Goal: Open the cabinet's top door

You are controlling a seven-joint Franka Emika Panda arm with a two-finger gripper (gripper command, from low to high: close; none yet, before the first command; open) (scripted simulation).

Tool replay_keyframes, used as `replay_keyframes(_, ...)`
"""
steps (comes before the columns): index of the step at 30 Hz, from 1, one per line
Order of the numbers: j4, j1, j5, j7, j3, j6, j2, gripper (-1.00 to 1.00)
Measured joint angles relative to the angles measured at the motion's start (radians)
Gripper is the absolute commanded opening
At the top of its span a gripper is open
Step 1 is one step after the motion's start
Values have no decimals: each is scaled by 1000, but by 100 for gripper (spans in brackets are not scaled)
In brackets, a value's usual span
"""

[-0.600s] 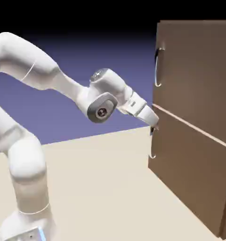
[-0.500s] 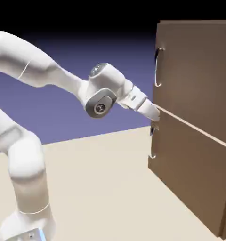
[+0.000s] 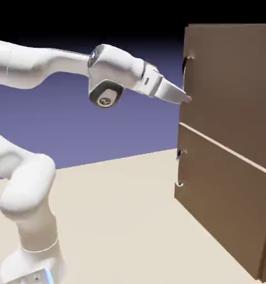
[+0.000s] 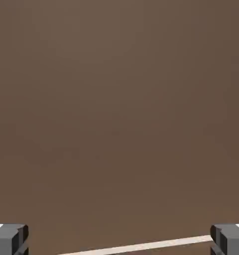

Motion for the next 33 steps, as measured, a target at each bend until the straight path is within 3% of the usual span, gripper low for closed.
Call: replay_keyframes(33, 339, -673, 1435, -766, 710, -100, -395, 0)
